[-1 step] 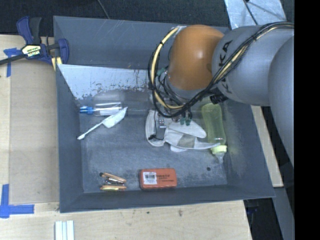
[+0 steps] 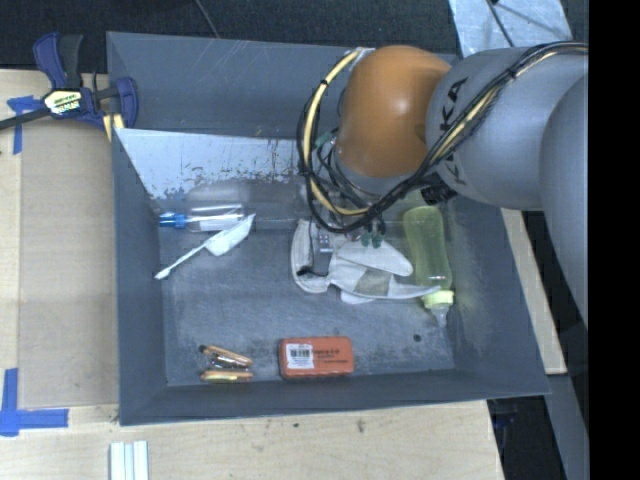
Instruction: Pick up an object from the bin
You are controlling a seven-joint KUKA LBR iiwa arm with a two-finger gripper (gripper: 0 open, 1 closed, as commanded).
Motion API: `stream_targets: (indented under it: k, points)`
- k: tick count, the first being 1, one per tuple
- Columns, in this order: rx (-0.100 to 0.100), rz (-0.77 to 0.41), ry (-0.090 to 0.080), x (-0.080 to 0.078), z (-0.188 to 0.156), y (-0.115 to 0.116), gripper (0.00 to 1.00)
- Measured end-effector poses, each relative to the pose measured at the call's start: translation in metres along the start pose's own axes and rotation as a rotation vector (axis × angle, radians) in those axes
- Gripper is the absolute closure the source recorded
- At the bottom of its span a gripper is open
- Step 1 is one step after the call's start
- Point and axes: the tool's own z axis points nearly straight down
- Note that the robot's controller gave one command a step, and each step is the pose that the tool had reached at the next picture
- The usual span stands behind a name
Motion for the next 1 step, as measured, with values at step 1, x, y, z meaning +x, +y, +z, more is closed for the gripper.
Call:
stream_targets:
  k: [1]
  points:
    - [0.000, 0.026, -0.004, 0.0124, 0.0354, -0.0145, 0.00]
